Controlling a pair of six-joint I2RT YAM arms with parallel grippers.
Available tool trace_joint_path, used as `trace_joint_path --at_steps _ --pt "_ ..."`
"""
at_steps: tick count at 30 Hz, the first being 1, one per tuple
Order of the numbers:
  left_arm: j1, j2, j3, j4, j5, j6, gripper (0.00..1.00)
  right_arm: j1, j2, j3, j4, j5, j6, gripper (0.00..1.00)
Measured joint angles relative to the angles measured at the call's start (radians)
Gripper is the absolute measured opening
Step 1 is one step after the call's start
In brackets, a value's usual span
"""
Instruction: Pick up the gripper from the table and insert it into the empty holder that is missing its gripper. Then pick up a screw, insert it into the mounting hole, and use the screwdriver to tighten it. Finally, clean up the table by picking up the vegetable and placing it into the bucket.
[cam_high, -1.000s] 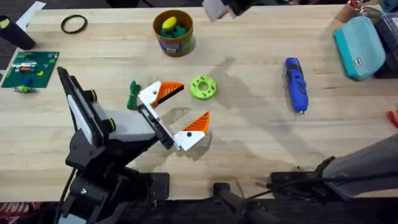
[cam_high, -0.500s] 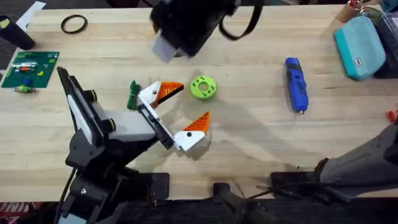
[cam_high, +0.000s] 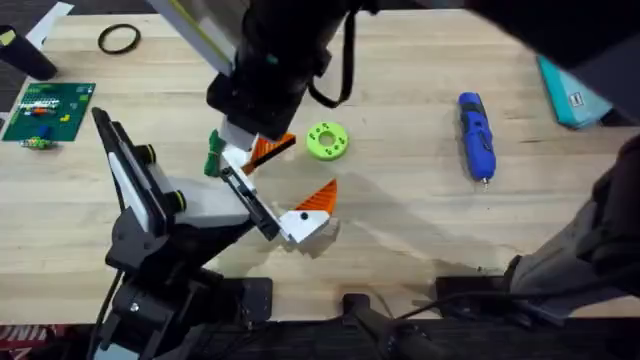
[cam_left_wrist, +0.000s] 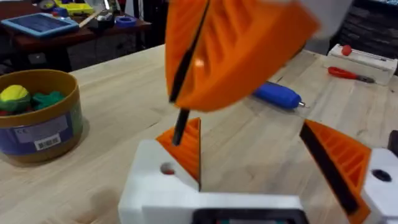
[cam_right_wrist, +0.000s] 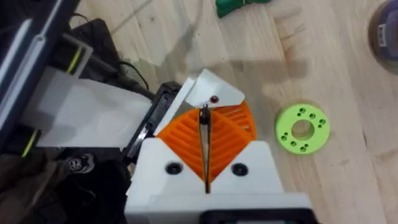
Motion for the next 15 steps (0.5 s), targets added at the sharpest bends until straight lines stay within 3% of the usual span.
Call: trace_joint_path --at_steps 15 --pt "0.0 0.0 0.0 0.0 0.0 0.0 0.984 -0.01 0.026 0.0 -0.029 -0.002 -0.022 0.003"
